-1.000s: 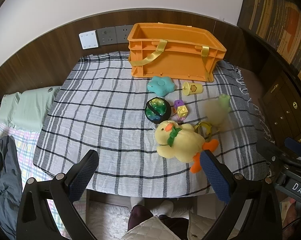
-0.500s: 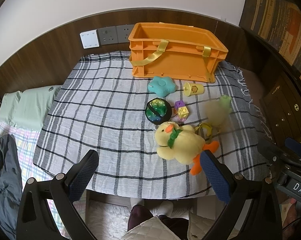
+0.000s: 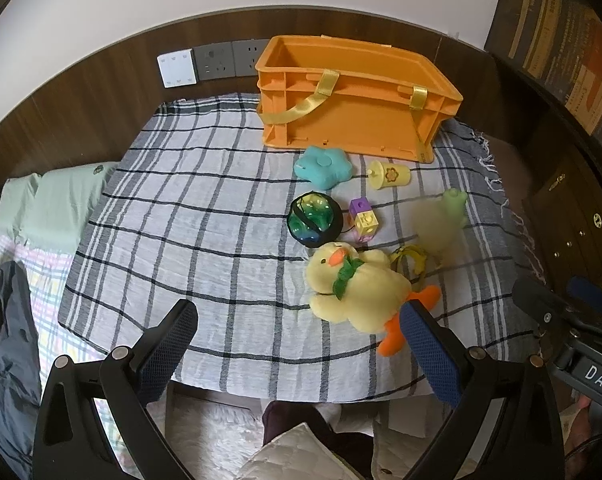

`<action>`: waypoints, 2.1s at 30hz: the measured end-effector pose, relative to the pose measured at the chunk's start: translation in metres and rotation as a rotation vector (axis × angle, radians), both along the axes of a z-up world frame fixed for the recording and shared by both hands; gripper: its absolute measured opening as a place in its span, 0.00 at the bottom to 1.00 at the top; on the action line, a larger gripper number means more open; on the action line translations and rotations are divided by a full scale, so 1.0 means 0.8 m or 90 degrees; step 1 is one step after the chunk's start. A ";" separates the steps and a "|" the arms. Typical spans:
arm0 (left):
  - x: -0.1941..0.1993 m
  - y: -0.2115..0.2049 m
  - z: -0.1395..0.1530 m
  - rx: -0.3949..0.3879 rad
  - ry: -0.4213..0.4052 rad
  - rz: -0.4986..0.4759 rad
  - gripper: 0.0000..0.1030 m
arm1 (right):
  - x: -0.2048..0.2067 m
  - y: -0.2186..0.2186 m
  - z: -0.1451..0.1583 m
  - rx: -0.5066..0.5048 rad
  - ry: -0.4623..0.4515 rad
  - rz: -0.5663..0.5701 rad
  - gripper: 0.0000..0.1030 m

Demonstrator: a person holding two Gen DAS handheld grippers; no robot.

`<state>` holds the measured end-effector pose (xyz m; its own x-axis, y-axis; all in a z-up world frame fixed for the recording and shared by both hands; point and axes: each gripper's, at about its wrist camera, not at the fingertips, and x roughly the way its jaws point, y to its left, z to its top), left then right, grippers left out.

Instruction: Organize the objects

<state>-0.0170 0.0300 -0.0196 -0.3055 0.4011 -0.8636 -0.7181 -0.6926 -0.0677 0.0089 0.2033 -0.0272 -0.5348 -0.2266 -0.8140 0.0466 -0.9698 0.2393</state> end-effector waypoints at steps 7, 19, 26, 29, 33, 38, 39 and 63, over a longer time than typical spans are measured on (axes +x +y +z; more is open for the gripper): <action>-0.022 0.020 -0.012 -0.017 -0.017 -0.023 1.00 | -0.019 -0.002 -0.009 -0.006 -0.019 -0.005 0.96; -0.071 0.077 -0.038 -0.057 -0.050 -0.078 1.00 | -0.081 -0.016 -0.034 -0.020 -0.083 -0.014 0.93; -0.088 0.109 -0.065 -0.085 -0.074 -0.110 0.99 | -0.116 -0.021 -0.058 -0.017 -0.127 -0.014 0.91; -0.095 0.121 -0.078 -0.100 -0.084 -0.118 0.99 | -0.129 -0.022 -0.073 -0.021 -0.152 -0.008 0.89; -0.100 0.138 -0.094 -0.118 -0.094 -0.133 0.98 | -0.145 -0.025 -0.095 -0.027 -0.186 -0.002 0.87; -0.104 0.152 -0.112 -0.133 -0.108 -0.152 0.97 | -0.159 -0.027 -0.113 -0.024 -0.213 0.004 0.86; -0.105 0.154 -0.115 -0.137 -0.109 -0.155 0.97 | -0.161 -0.027 -0.116 -0.024 -0.217 0.004 0.85; -0.120 0.181 -0.156 -0.177 -0.130 -0.197 0.86 | -0.202 -0.038 -0.161 -0.014 -0.261 0.025 0.73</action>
